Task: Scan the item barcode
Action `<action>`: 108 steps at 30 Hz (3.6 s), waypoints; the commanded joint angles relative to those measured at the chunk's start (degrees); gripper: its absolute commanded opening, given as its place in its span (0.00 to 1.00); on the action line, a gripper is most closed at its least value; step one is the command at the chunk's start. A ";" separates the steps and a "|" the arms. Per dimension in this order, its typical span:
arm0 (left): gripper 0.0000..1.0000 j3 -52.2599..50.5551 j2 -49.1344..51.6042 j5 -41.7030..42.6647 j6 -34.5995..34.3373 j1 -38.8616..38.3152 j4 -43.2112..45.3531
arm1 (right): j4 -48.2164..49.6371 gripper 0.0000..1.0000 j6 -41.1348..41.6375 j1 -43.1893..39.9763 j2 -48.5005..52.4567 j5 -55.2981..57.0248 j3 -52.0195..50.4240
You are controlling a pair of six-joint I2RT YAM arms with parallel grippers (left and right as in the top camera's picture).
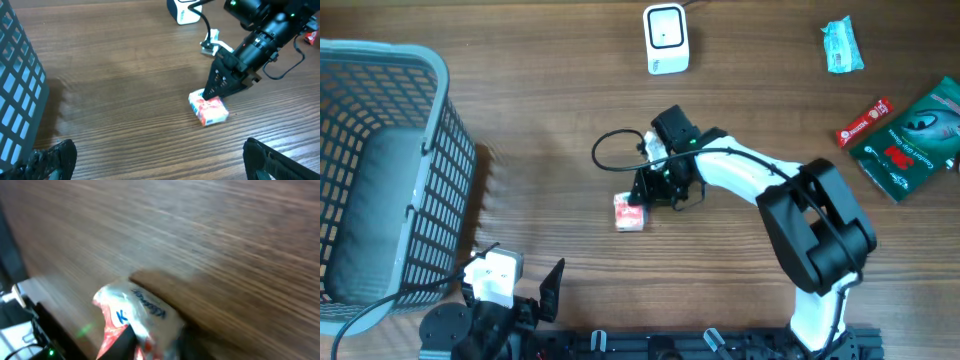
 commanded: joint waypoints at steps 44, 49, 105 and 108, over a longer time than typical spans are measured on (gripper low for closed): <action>1.00 0.00 -0.33 0.72 -0.50 0.02 0.13 | 69.66 0.05 34.21 -15.43 3.50 -46.38 18.27; 1.00 0.00 -0.33 0.70 -0.52 0.02 0.13 | 26.32 0.05 1.42 -8.90 3.50 -10.84 19.85; 1.00 0.00 -0.33 0.70 -0.50 0.02 0.13 | 1.97 0.04 -30.23 -5.62 3.87 64.13 36.09; 1.00 0.00 -0.33 0.70 -0.52 0.02 0.13 | -9.79 0.04 -19.37 -9.20 3.41 63.95 36.06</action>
